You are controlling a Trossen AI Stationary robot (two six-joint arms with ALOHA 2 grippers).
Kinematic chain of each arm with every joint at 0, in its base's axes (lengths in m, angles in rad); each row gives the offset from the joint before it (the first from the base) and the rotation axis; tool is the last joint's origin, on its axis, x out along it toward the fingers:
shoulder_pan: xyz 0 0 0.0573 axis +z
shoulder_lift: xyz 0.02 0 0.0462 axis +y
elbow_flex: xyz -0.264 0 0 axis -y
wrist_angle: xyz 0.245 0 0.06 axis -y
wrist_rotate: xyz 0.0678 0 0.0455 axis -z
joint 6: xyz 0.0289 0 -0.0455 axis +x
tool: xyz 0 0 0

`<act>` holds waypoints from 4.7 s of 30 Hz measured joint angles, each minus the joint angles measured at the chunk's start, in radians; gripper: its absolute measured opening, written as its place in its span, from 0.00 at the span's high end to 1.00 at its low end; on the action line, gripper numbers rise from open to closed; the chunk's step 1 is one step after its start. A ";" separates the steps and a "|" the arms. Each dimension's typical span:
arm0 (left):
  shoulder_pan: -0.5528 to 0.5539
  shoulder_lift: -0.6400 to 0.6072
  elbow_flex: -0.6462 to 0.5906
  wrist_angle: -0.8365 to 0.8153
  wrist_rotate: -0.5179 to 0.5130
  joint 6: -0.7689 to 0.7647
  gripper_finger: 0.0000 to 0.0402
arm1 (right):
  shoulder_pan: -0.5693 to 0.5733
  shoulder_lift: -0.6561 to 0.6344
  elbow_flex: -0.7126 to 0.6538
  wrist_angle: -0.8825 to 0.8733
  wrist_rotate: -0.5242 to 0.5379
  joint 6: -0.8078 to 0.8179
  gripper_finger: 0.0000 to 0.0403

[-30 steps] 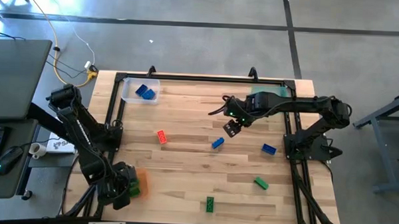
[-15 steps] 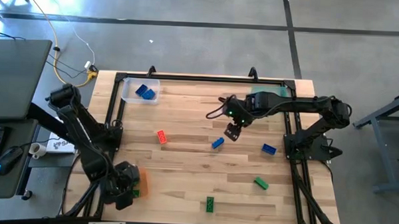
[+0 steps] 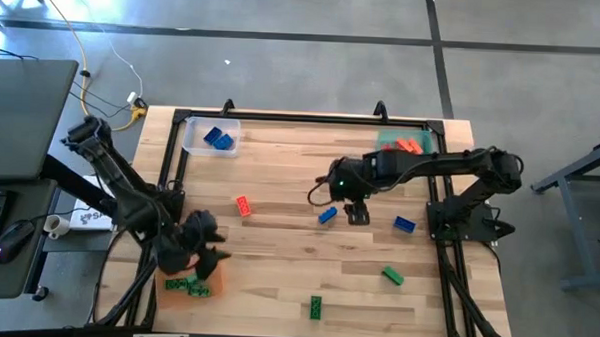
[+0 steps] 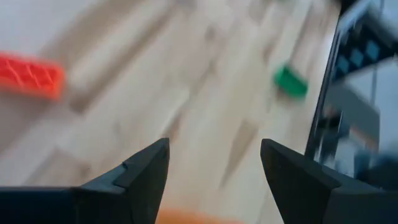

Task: Sort & place blocks by color
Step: Put the left blue game piece into the transparent bin

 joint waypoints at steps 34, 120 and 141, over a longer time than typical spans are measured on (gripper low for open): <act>0.351 -0.116 0.000 0.148 -0.155 0.367 0.41 | 0.014 0.398 0.000 0.172 0.061 -0.270 0.42; 1.019 -0.115 0.002 0.884 0.154 1.291 0.41 | -0.385 0.424 0.831 0.375 -0.535 -0.180 0.84; 1.018 -0.116 0.000 0.955 0.276 1.258 0.41 | -0.332 0.421 0.832 0.350 -0.603 -0.179 0.84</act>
